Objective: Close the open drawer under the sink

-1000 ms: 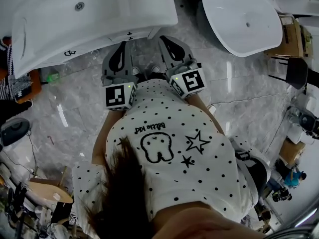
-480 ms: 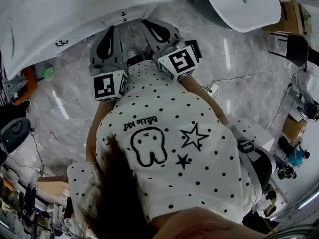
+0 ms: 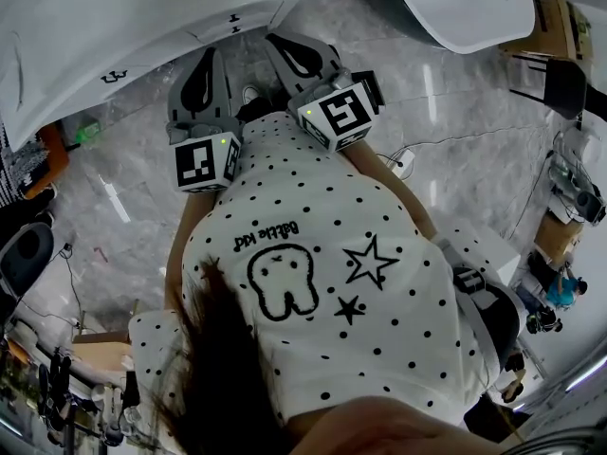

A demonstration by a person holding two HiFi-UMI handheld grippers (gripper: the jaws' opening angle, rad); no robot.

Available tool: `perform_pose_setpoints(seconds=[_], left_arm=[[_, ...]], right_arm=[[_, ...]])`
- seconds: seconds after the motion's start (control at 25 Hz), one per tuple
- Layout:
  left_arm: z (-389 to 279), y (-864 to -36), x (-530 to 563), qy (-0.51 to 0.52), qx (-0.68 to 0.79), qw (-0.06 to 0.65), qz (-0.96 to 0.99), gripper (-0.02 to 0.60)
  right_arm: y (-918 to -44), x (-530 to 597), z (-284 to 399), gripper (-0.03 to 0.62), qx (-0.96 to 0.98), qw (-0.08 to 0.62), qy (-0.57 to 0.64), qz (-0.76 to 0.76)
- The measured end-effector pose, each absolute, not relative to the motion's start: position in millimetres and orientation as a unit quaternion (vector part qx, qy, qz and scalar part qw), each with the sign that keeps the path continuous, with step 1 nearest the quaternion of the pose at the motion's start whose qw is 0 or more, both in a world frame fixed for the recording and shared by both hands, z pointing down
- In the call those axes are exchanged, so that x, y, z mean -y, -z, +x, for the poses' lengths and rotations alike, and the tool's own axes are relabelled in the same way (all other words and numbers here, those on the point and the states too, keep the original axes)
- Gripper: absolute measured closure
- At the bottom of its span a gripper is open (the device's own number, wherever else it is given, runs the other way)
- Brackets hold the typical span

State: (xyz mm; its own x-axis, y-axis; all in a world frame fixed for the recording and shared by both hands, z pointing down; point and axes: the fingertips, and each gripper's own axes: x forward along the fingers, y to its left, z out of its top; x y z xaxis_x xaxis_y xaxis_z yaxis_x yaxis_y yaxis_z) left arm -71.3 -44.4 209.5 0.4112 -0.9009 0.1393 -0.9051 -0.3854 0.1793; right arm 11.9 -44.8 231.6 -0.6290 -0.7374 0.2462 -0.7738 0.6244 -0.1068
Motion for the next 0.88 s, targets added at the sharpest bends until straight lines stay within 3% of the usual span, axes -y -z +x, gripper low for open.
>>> perform_pose_setpoints(seconds=[0.88], left_arm=[[-3.9, -204.5, 40.8, -0.004, 0.533, 0.144, 0.834, 0.577]], right_arm=[[-225.2, 36.1, 74.9, 0.58, 0.901, 0.108, -0.091, 0.41]])
